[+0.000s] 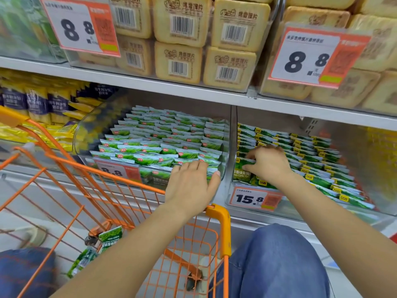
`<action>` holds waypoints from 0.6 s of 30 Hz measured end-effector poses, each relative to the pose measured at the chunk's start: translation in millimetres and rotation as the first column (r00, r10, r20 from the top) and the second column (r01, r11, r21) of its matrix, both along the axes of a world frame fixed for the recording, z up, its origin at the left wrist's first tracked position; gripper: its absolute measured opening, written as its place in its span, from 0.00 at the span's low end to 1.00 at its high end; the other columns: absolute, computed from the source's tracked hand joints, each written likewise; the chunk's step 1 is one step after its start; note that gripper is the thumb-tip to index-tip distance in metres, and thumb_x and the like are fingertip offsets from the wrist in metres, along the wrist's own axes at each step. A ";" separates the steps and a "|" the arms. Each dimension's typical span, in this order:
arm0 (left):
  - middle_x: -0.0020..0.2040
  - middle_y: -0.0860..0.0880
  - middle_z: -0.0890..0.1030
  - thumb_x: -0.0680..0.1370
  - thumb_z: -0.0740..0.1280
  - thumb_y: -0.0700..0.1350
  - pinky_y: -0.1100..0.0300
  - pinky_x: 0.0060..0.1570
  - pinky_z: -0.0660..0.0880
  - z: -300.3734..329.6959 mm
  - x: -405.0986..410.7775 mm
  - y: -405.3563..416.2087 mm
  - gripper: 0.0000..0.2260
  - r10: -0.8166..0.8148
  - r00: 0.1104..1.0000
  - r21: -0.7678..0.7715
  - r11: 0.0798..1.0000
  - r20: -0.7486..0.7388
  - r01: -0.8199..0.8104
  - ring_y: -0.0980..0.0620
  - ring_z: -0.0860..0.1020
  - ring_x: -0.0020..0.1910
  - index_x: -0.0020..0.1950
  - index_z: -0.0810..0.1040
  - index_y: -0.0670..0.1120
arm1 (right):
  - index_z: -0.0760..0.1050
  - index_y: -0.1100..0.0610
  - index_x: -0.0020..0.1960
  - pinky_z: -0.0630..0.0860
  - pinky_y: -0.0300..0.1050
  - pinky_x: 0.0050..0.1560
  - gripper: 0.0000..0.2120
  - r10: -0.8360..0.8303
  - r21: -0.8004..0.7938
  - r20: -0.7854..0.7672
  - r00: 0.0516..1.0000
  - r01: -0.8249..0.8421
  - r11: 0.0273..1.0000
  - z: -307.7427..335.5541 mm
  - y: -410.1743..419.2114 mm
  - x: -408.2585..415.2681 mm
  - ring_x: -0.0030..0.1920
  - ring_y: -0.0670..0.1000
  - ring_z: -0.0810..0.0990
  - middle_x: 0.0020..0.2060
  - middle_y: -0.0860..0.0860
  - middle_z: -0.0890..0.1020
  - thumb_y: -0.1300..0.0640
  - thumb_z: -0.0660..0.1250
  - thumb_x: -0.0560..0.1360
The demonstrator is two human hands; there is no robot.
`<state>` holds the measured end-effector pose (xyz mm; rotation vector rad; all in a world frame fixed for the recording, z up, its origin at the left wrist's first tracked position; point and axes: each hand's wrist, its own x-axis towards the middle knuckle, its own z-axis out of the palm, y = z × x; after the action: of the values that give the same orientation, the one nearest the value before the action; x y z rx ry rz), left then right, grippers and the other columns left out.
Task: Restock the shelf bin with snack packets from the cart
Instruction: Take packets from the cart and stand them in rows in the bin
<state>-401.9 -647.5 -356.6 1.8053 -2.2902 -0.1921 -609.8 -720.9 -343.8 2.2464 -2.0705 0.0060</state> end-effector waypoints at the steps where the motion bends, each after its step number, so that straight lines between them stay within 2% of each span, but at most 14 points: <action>1: 0.71 0.49 0.70 0.82 0.47 0.59 0.54 0.67 0.59 1.0 1.8 -0.2 0.25 -0.021 0.998 0.003 1.000 -0.058 0.021 0.49 0.66 0.69 0.73 0.65 0.48 | 0.79 0.48 0.58 0.72 0.51 0.60 0.18 0.002 -0.048 0.067 0.998 0.001 0.999 2.6 4.5 -1.4 0.52 0.54 0.79 0.51 0.49 0.83 0.40 0.66 0.74; 3: 0.72 0.50 0.69 0.82 0.52 0.57 0.55 0.68 0.57 6.9 10.8 1.9 0.23 -0.066 0.972 -0.008 0.998 -0.227 0.066 0.51 0.64 0.71 0.74 0.64 0.49 | 0.82 0.50 0.53 0.76 0.50 0.51 0.14 0.099 -0.245 0.218 0.971 -0.044 0.969 9.2 18.3 -1.0 0.43 0.52 0.82 0.45 0.47 0.85 0.43 0.67 0.75; 5: 0.70 0.52 0.70 0.82 0.55 0.55 0.57 0.68 0.57 16.0 29.5 11.3 0.19 -0.096 0.931 -0.080 0.994 -0.353 0.072 0.53 0.62 0.72 0.72 0.68 0.50 | 0.83 0.53 0.46 0.76 0.51 0.47 0.11 0.270 -0.428 0.336 0.903 -0.109 0.897 15.3 38.6 6.7 0.38 0.52 0.81 0.37 0.47 0.84 0.47 0.66 0.76; 8: 0.62 0.56 0.76 0.82 0.59 0.50 0.61 0.65 0.60 25.5 72.9 38.3 0.13 -0.139 0.912 -0.201 0.978 -0.385 0.063 0.56 0.65 0.68 0.64 0.76 0.51 | 0.82 0.53 0.43 0.69 0.44 0.43 0.12 0.479 -0.557 0.365 0.798 -0.225 0.799 23.2 76.6 37.4 0.34 0.50 0.78 0.31 0.44 0.79 0.48 0.64 0.76; 10: 0.52 0.57 0.78 0.80 0.58 0.50 0.71 0.57 0.63 25.4 106.1 58.1 0.13 -0.153 0.912 -0.214 0.974 -0.380 0.074 0.59 0.70 0.59 0.57 0.80 0.51 | 0.82 0.53 0.42 0.70 0.44 0.40 0.13 0.588 -0.580 0.331 0.738 -0.332 0.744 25.9 95.8 64.9 0.32 0.49 0.78 0.30 0.45 0.79 0.48 0.62 0.76; 11: 0.50 0.57 0.79 0.79 0.57 0.52 0.74 0.53 0.64 25.3 122.2 67.8 0.14 -0.147 0.920 -0.188 0.979 -0.364 0.082 0.60 0.71 0.55 0.55 0.81 0.51 | 0.82 0.53 0.42 0.71 0.44 0.39 0.13 0.637 -0.576 0.311 0.705 -0.393 0.717 26.0 103.0 79.6 0.32 0.49 0.78 0.30 0.46 0.79 0.48 0.62 0.76; 13: 0.47 0.56 0.81 0.78 0.55 0.55 0.69 0.47 0.68 21.9 151.8 83.3 0.17 -0.138 0.952 -0.101 0.988 -0.273 0.114 0.58 0.74 0.50 0.52 0.81 0.51 | 0.81 0.53 0.41 0.70 0.42 0.39 0.13 0.713 -0.530 0.266 0.649 -0.519 0.670 21.4 112.4 109.9 0.33 0.49 0.78 0.30 0.46 0.81 0.48 0.62 0.76; 15: 0.45 0.54 0.82 0.78 0.54 0.54 0.64 0.42 0.68 15.4 177.2 92.1 0.17 -0.171 0.982 -0.018 0.985 -0.079 0.170 0.54 0.77 0.47 0.52 0.82 0.51 | 0.82 0.52 0.42 0.73 0.41 0.41 0.13 0.756 -0.415 0.234 0.612 -0.640 0.647 16.1 117.4 138.6 0.37 0.50 0.78 0.33 0.46 0.82 0.48 0.61 0.76; 16: 0.46 0.53 0.83 0.78 0.54 0.54 0.62 0.43 0.69 11.1 188.6 95.2 0.17 -0.178 0.983 0.054 0.983 0.044 0.176 0.52 0.79 0.48 0.53 0.81 0.52 | 0.82 0.52 0.44 0.76 0.45 0.41 0.13 0.760 -0.308 0.232 0.607 -0.695 0.649 12.7 119.8 152.4 0.40 0.51 0.79 0.36 0.47 0.82 0.49 0.60 0.77; 18: 0.55 0.51 0.82 0.80 0.51 0.56 0.57 0.49 0.72 2.1 209.6 99.7 0.18 -0.130 0.955 0.265 0.962 0.266 0.057 0.48 0.79 0.55 0.61 0.76 0.54 | 0.80 0.51 0.52 0.78 0.50 0.46 0.12 0.771 -0.052 0.201 0.605 -0.779 0.625 4.5 124.5 180.0 0.49 0.54 0.80 0.45 0.49 0.83 0.49 0.59 0.79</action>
<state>-192.3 -547.8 -354.5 1.9556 -2.6592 -0.2737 -429.9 -596.4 -339.3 3.0803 -0.9491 0.2645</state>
